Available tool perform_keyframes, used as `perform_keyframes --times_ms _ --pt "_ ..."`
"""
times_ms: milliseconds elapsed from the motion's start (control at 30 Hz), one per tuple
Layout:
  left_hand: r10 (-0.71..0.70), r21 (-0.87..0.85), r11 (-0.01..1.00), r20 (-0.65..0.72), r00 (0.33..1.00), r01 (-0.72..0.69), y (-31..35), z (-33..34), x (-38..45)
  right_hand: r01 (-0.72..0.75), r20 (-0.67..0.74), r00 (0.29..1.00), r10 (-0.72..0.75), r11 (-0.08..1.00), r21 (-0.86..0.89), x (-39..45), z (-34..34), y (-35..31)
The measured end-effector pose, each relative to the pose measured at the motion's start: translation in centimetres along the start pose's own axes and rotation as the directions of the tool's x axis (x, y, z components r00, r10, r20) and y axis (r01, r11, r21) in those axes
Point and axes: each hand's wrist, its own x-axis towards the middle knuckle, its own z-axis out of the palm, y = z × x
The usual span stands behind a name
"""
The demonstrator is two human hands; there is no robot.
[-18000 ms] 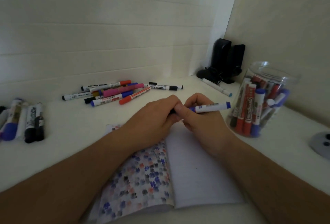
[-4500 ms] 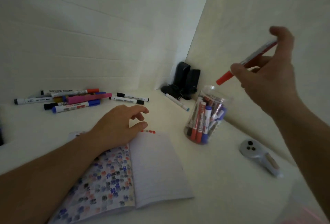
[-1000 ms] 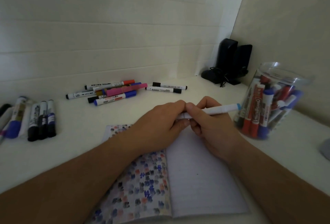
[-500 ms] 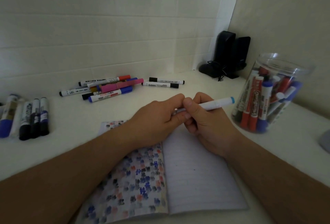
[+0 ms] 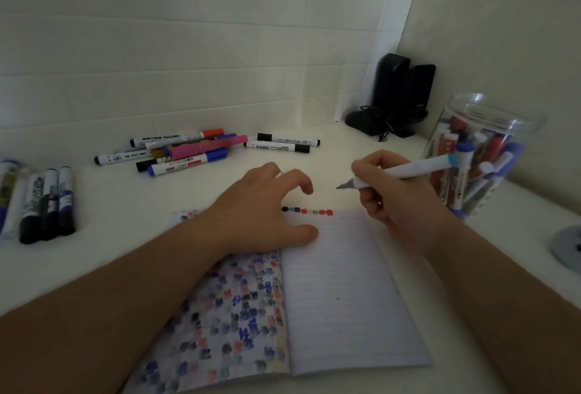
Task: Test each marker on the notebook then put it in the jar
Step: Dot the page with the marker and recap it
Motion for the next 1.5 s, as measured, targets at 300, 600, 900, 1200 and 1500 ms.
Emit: perform_keyframes --times_ms 300,600,900,1200,1500 --pt "-0.087 0.029 0.996 0.078 0.993 0.085 -0.2 0.4 0.6 -0.008 -0.089 0.995 -0.037 0.888 -0.46 0.9 0.0 1.5" --pt "-0.095 0.035 0.995 0.075 0.993 0.093 0.0 0.3 0.6 -0.083 -0.13 0.991 0.035 0.918 -0.388 1.1 0.2 1.8" --pt "-0.104 0.034 0.994 0.093 0.99 0.101 0.2 0.2 0.5 -0.085 -0.141 0.99 0.021 0.882 -0.464 1.3 0.6 1.8" --pt "-0.097 0.037 0.995 0.096 0.991 0.094 0.1 0.3 0.5 -0.072 -0.134 0.991 0.022 0.921 -0.382 1.1 0.2 2.0" --pt "-0.096 0.042 0.995 0.095 0.991 0.092 0.0 0.3 0.5 -0.09 -0.156 0.987 0.024 0.899 -0.428 1.4 0.6 2.1"
